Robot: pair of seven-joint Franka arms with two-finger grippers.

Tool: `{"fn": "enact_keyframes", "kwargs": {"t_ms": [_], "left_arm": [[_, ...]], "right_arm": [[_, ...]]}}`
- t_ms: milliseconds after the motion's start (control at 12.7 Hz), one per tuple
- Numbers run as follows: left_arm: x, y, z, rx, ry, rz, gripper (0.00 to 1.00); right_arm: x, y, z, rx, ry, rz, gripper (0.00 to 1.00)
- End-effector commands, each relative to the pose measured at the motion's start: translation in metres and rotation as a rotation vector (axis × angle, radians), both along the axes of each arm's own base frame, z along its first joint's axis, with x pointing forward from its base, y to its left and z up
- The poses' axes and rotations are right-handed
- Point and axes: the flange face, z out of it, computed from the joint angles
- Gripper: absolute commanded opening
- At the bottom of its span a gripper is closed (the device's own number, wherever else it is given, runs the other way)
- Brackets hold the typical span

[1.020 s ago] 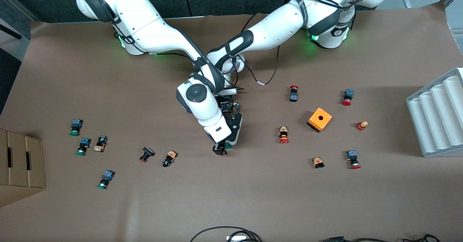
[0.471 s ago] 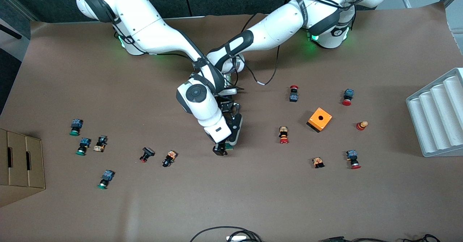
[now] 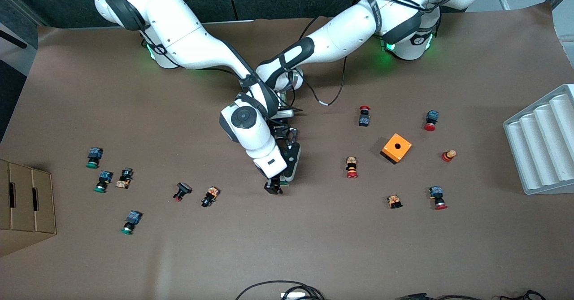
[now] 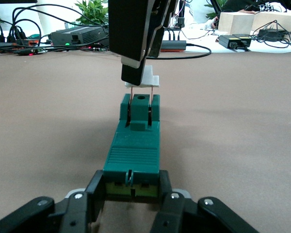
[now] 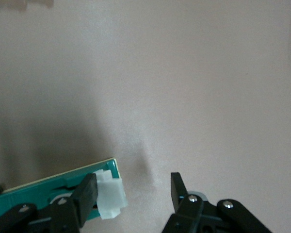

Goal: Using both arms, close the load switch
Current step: 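Press the white handle down until the blades seat in the contacts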

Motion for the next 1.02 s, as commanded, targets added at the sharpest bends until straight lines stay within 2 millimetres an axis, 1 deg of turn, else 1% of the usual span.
{"fn": "enact_keyframes", "kwargs": {"t_ms": [0,942], "left_arm": [[-0.003,-0.003,-0.007,0.022,-0.008,-0.013,0.26],[-0.003,-0.003,-0.007,0.023,-0.008,-0.014,0.26]], "right_arm": [[0.010,0.003,-0.005,0.012,-0.035,-0.005,0.70],[0.017,0.003,-0.016,0.016,-0.048,-0.005,0.70]]}}
